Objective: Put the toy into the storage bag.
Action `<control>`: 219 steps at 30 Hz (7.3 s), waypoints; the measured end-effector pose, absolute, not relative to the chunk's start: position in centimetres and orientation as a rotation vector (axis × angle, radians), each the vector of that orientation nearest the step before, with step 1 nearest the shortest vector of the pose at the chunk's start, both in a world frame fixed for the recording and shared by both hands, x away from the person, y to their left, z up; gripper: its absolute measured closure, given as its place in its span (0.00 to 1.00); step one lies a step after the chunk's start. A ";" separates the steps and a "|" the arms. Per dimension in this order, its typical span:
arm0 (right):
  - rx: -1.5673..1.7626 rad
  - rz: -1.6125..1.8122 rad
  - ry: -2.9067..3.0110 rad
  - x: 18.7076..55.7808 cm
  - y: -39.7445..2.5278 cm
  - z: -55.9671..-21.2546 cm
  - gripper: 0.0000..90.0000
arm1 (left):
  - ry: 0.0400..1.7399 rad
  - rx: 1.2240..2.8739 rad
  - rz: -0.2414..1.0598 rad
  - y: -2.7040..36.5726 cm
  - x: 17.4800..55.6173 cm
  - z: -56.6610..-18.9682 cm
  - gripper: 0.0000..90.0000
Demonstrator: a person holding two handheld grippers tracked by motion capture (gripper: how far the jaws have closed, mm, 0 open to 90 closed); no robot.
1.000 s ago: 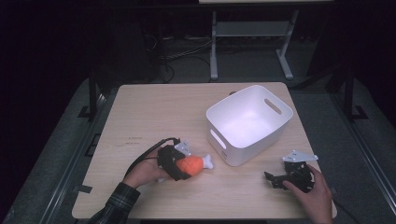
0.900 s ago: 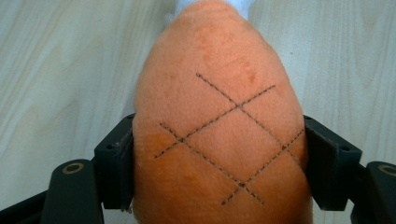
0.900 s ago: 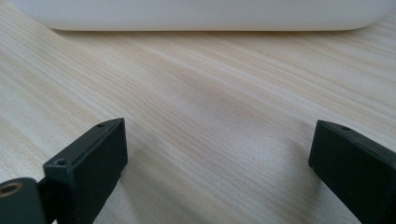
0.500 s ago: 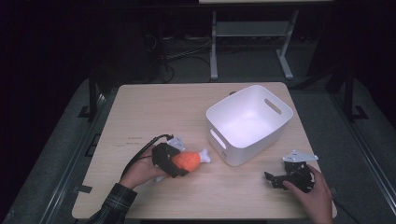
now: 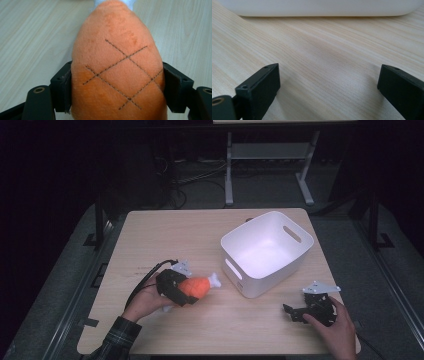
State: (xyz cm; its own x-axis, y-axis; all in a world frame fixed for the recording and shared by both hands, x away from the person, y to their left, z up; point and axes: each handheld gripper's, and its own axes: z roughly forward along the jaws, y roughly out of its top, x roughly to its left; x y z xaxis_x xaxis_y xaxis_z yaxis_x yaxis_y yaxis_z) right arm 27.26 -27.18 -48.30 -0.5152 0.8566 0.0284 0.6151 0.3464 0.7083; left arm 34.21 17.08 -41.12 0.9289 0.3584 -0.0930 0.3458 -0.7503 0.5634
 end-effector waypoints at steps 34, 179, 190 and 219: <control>1.298 0.963 2.268 27.3 -27.2 -48.3 0.04 | 0.480 2.423 0.064 17.7 35.5 -35.2 0.27; 1.302 0.963 2.266 27.2 -27.2 -48.3 0.04 | 0.514 2.464 0.109 -2.8 48.1 -32.1 0.19; 1.302 0.963 2.266 27.2 -27.2 -48.3 0.04 | 0.507 2.442 0.141 -2.2 47.7 -31.2 0.19; 1.300 0.965 2.267 27.3 -27.2 -48.3 0.04 | 0.497 2.390 0.175 4.9 44.9 -28.5 0.19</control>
State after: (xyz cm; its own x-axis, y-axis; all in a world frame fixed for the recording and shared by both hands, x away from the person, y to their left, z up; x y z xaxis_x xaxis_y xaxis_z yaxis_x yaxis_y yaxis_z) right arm 27.25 -27.17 -48.29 -0.5155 0.8564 0.0291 0.6148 0.3460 0.7087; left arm 44.87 4.92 -28.53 0.9180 0.3966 -0.0063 0.3049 -0.6953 0.6508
